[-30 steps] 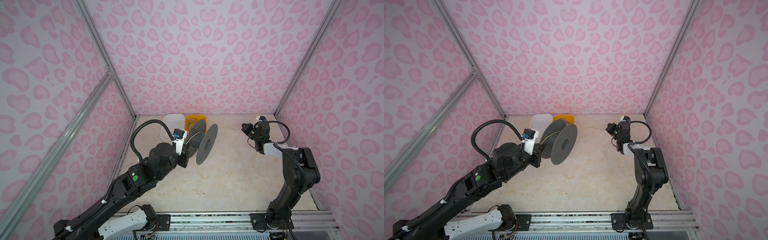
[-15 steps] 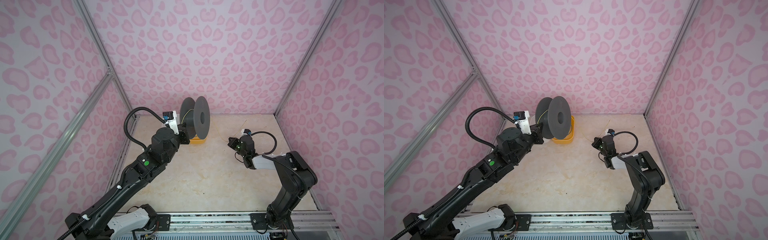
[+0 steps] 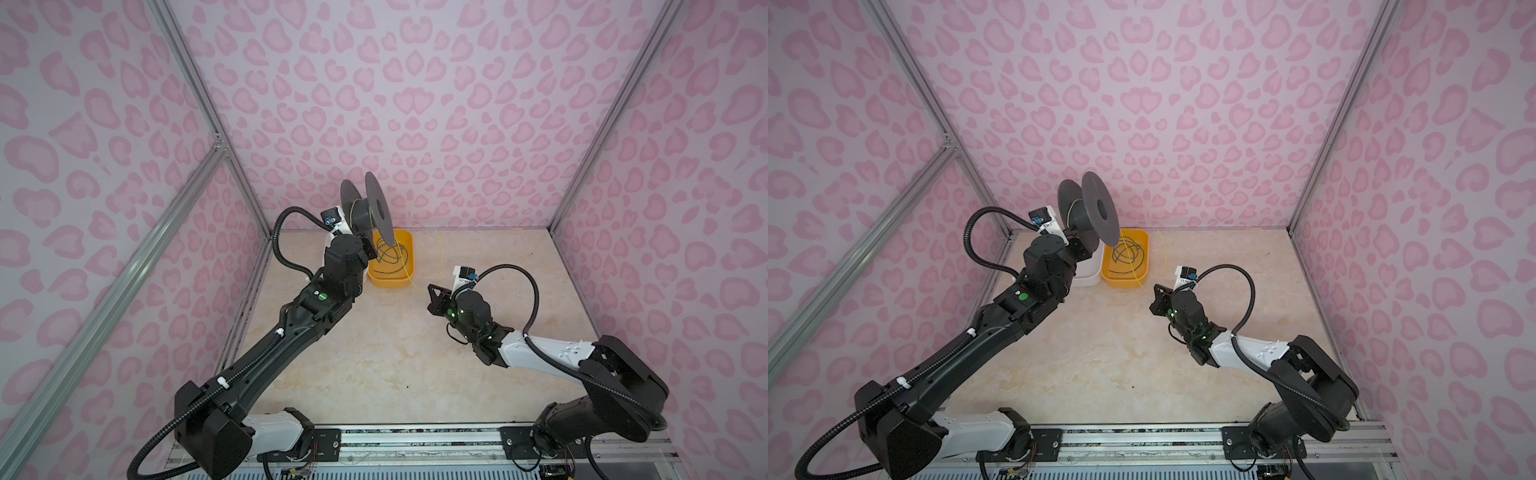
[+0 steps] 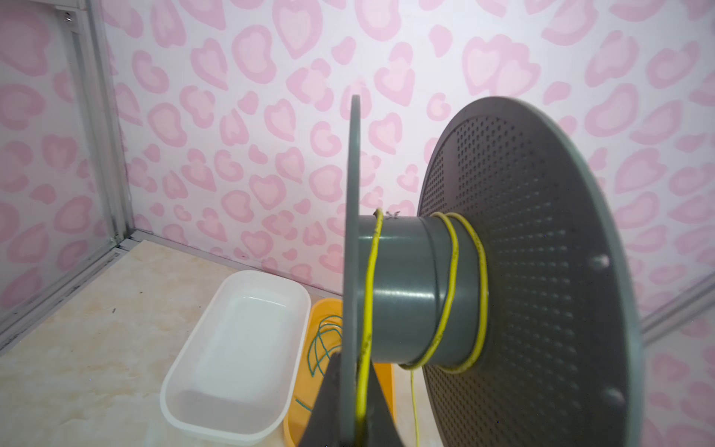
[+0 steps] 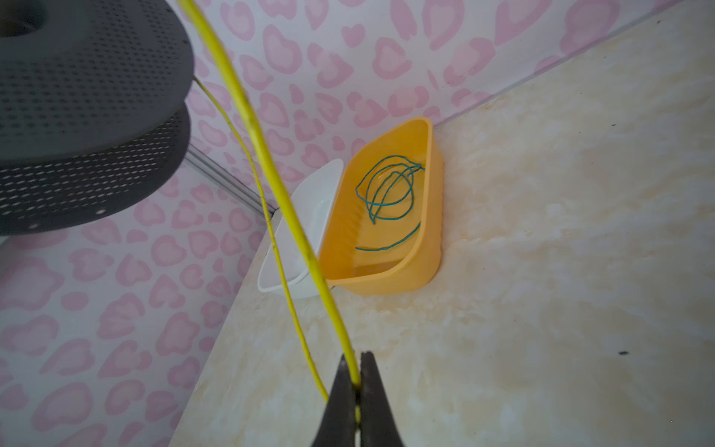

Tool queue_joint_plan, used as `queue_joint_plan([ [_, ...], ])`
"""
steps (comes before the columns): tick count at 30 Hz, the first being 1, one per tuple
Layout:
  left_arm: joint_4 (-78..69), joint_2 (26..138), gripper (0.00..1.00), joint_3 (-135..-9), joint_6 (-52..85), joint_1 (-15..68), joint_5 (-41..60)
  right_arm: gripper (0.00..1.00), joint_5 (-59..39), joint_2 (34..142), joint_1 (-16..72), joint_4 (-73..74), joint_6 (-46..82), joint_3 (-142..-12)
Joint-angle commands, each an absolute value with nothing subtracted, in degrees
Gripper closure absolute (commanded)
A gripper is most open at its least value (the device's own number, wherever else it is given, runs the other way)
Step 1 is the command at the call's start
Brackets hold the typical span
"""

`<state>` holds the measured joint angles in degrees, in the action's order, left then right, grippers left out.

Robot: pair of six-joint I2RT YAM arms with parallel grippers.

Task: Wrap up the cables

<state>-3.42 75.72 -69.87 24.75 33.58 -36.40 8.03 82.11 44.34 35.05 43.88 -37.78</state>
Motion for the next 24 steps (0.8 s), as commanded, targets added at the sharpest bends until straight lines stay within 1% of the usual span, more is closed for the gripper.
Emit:
queue_joint_plan([
  [1,-12.59,77.86,0.96,-71.53,23.75,32.64,-39.37,1.0,12.36,79.17,47.71,29.89,40.17,-38.35],
  [9,-13.52,84.12,0.96,-74.74,21.25,29.98,-39.99,1.0,11.12,74.71,56.87,27.36,38.07,-42.3],
  [12,-13.27,86.5,0.96,-76.18,18.84,29.8,-39.74,1.0,10.65,72.35,58.79,26.91,37.42,-43.44],
  [16,-12.69,89.19,0.96,-76.49,16.79,29.71,-37.78,1.0,8.69,69.28,59.15,24.47,35.59,-45.98],
  [20,-11.96,89.91,0.96,-75.25,16.71,29.79,-34.02,1.0,9.96,67.3,59.08,24.34,32.64,-47.41],
  [24,-11.25,89.23,0.96,-74.01,15.44,30.61,-29.89,1.0,7.29,67.15,56.89,20.77,30.22,-51.15],
])
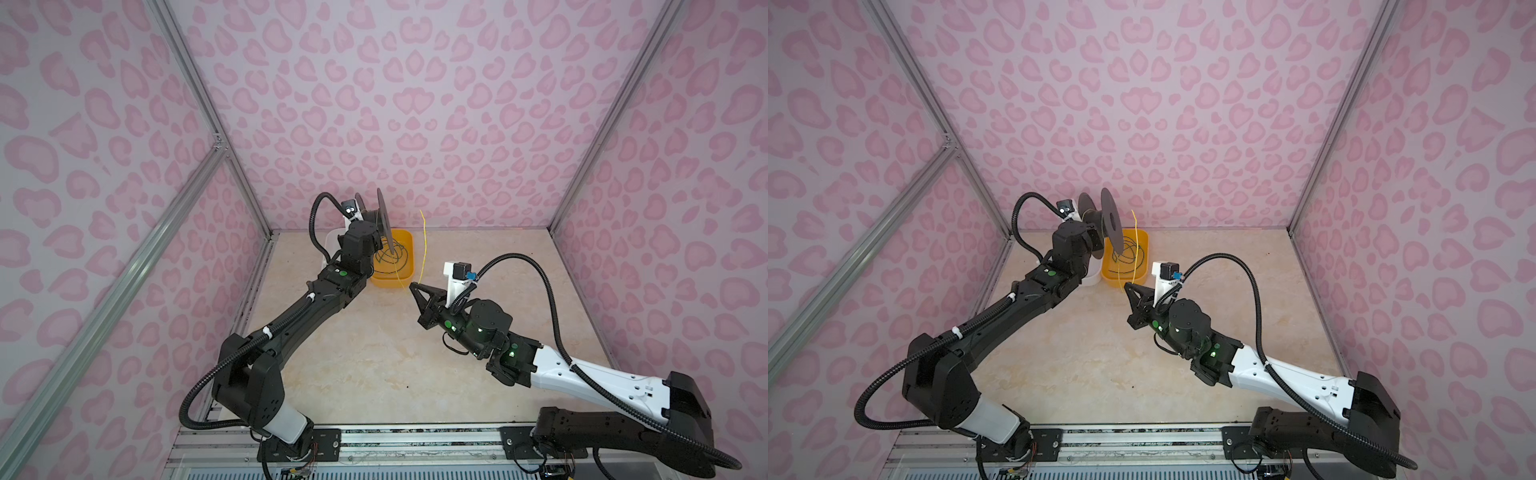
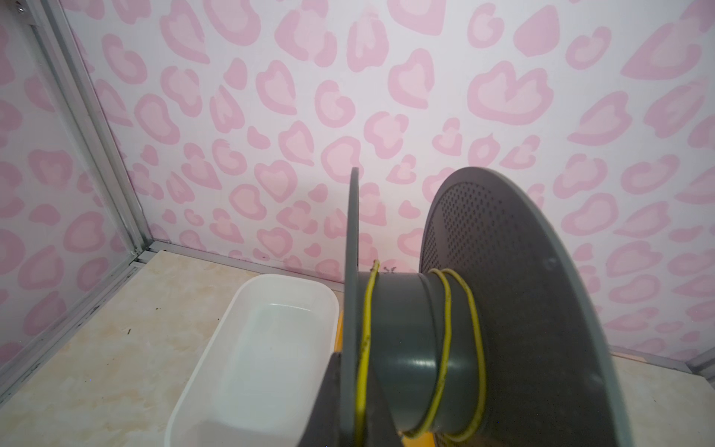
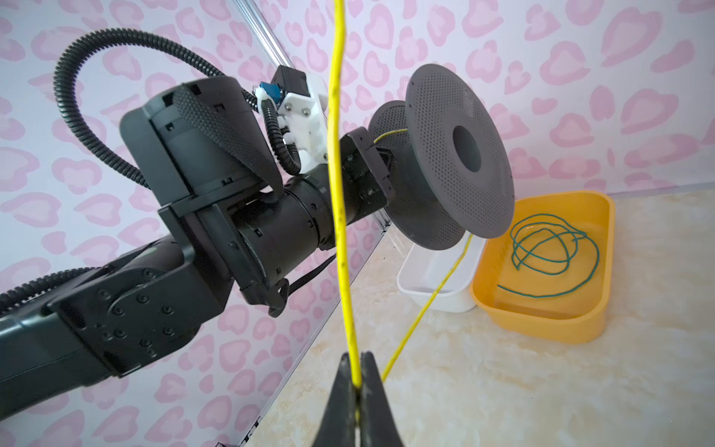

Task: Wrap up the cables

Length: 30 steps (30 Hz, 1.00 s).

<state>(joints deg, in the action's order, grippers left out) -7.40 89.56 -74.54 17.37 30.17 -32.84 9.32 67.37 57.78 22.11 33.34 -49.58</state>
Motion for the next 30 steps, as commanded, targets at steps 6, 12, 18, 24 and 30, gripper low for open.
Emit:
queue_joint_plan([
  [6,-9.57,87.22,0.96,-70.6,10.33,35.09,-29.74,1.0,2.51,68.19,53.18,17.94,27.69,-56.17],
  [12,-9.16,84.14,0.96,-66.17,4.4,41.72,-32.21,1.0,-0.54,68.73,50.61,15.6,25.73,-59.91],
  [18,-7.64,82.2,0.96,-63.37,3.24,46.32,-33.83,1.0,-2.41,69.08,48.47,14.73,25.85,-61.21],
  [24,-6.2,79.92,0.96,-60.56,3.02,48.68,-33.49,1.0,-3.42,68.75,45.59,14.51,26.53,-60.85],
  [30,-3.93,77.1,0.96,-57.27,1.43,51.67,-33.44,1.0,-5.45,68.85,40.72,13.14,26.41,-62.17],
])
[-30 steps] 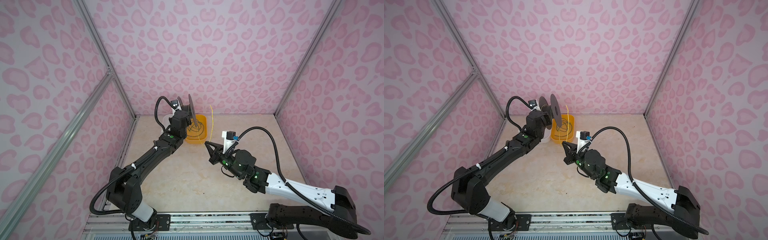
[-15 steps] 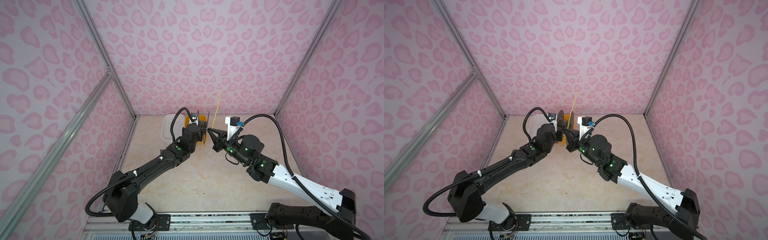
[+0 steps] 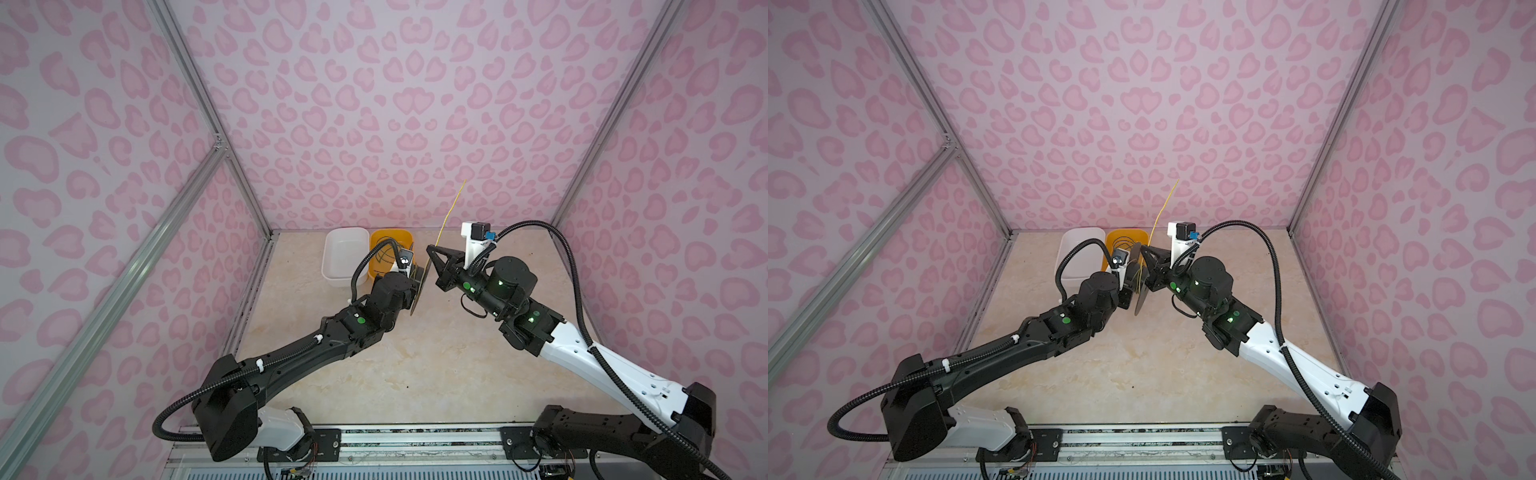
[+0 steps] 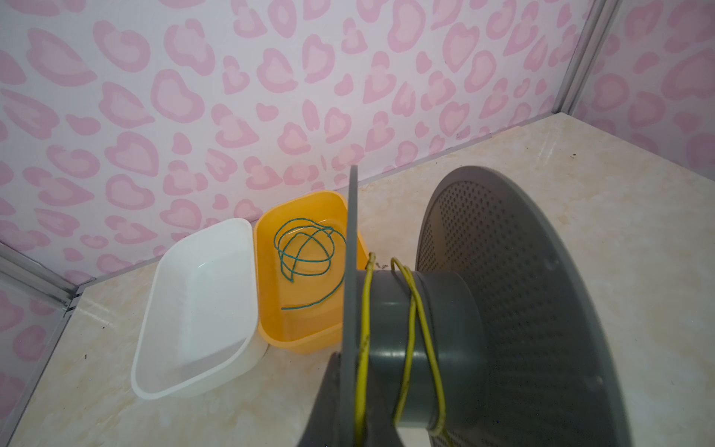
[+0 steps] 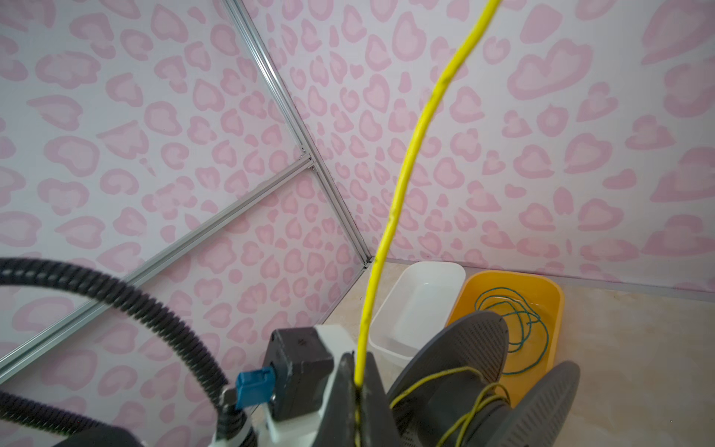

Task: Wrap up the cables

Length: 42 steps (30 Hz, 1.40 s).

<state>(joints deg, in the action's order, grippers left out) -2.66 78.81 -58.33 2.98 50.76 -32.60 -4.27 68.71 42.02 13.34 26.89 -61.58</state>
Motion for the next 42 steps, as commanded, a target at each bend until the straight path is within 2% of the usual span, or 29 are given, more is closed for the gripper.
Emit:
queue_joint_plan([
  [1,-3.52,76.62,0.96,-56.63,1.26,52.45,-34.06,1.0,-5.79,68.92,40.04,12.98,26.54,-62.44],
  [18,6.18,67.58,0.96,-44.95,5.27,62.6,-42.74,1.0,-8.51,71.76,32.45,13.47,28.33,-63.08],
  [42,11.32,65.74,0.96,-41.7,9.76,67.13,-43.68,1.0,-16.83,77.23,23.89,18.35,35.15,-62.77],
])
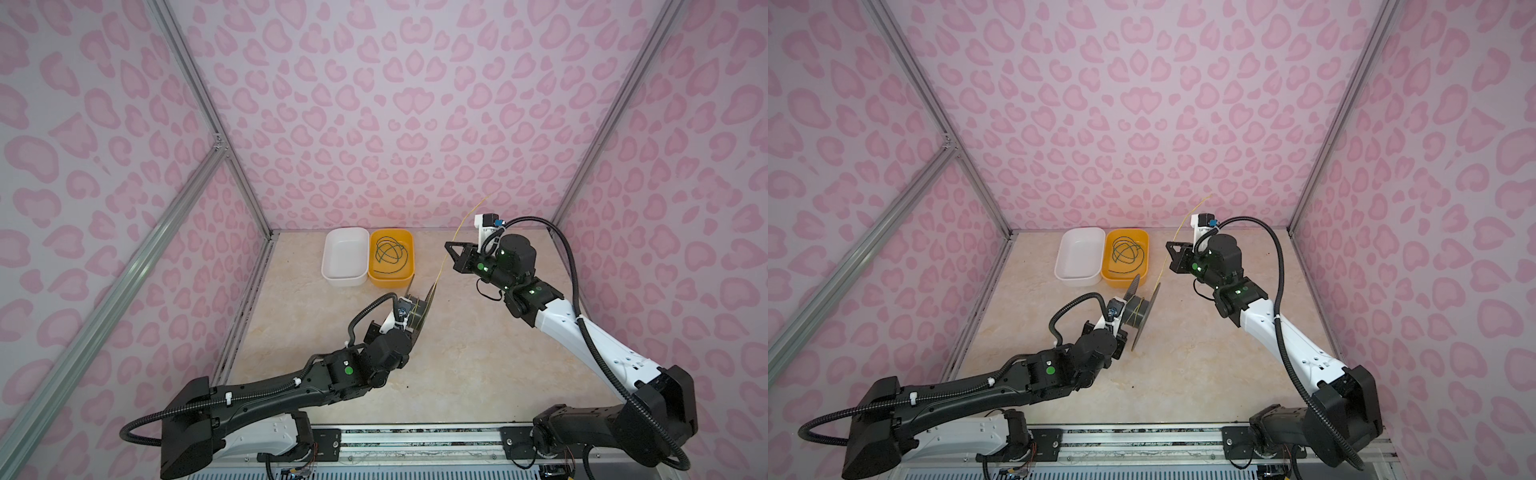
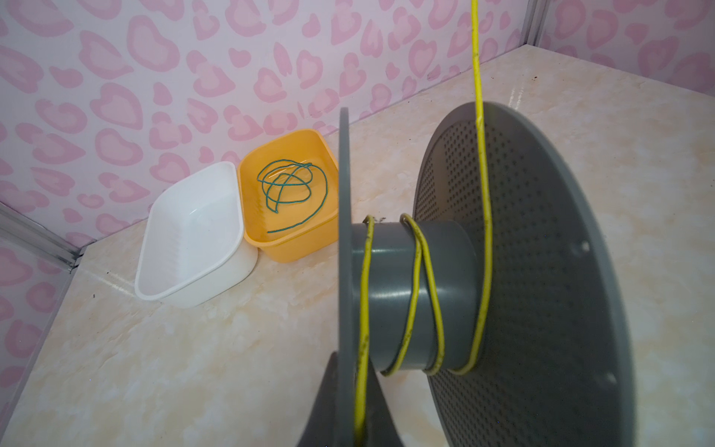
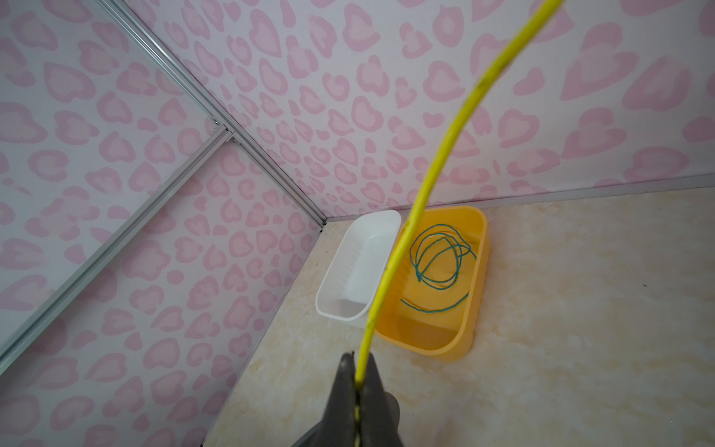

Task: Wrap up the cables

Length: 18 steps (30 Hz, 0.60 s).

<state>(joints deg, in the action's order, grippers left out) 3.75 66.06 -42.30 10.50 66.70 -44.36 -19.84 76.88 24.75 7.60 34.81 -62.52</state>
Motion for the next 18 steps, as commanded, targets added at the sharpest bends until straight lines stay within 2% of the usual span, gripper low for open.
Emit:
queue_joint_plan([
  [1,11.46,65.74,0.96,-41.61,9.81,67.22,-43.68,1.0,-17.21,77.58,23.64,18.54,35.59,-62.77],
  [18,11.46,67.58,0.96,-41.12,10.81,67.98,-42.72,1.0,-21.69,80.24,18.9,21.59,39.31,-62.74],
])
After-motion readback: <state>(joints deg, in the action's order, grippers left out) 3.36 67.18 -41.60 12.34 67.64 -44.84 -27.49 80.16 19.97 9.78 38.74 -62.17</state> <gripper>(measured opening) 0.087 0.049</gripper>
